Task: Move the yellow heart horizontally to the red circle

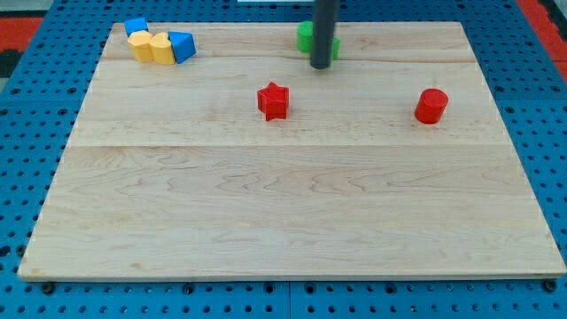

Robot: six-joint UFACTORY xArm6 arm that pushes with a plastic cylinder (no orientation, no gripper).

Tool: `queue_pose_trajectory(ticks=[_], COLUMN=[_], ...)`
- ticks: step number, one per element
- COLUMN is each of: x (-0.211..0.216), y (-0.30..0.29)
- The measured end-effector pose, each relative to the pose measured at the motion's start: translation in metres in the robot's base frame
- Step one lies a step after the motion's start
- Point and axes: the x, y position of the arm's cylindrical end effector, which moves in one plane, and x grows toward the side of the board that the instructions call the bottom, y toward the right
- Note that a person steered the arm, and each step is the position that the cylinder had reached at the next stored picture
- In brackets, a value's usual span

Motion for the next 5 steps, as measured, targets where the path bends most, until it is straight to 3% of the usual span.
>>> queue_pose_trajectory(ticks=[1,2,3,4,5], x=[0.027,0.019,0.003,-0.028,-0.037], y=[-0.119,-0.248,-0.323,-0.33,-0.292])
